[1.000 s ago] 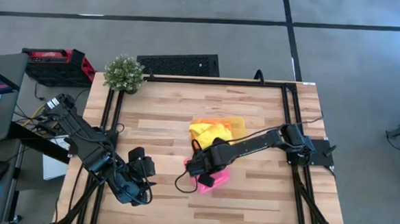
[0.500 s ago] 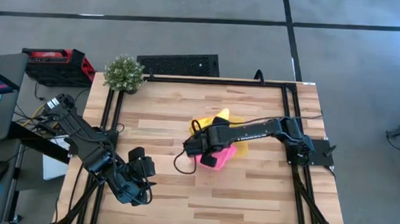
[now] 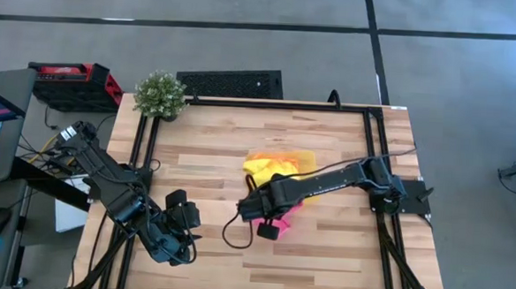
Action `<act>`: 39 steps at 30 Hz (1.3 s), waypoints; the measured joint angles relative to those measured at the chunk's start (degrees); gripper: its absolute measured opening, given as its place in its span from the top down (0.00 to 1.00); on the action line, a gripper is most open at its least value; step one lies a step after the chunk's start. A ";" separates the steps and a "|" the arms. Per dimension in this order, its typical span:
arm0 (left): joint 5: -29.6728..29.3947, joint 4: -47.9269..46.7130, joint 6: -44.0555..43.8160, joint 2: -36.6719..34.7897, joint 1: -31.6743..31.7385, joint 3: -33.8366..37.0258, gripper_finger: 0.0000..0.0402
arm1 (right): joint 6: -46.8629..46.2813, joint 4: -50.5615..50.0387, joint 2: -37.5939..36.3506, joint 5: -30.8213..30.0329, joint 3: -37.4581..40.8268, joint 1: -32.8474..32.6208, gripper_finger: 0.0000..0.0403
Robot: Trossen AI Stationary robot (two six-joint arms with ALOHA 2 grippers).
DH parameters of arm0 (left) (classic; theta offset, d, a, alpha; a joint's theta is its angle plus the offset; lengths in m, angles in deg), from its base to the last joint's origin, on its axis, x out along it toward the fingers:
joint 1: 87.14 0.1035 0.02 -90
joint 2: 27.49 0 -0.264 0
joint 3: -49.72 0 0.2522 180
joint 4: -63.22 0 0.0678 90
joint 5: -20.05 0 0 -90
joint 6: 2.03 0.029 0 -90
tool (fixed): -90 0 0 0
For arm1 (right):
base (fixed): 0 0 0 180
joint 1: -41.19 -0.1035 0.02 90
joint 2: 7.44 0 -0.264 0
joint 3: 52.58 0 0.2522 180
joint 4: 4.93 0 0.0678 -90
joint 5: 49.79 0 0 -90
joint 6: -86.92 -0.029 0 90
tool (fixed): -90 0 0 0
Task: Fold microfiber towels
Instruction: Put the folded pink microfiber towel into the yellow bin
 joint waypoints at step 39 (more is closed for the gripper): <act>-0.15 -0.05 2.45 0.00 0.00 0.00 0.61 | 7.64 -12.97 -0.11 -7.91 -13.20 2.53 1.00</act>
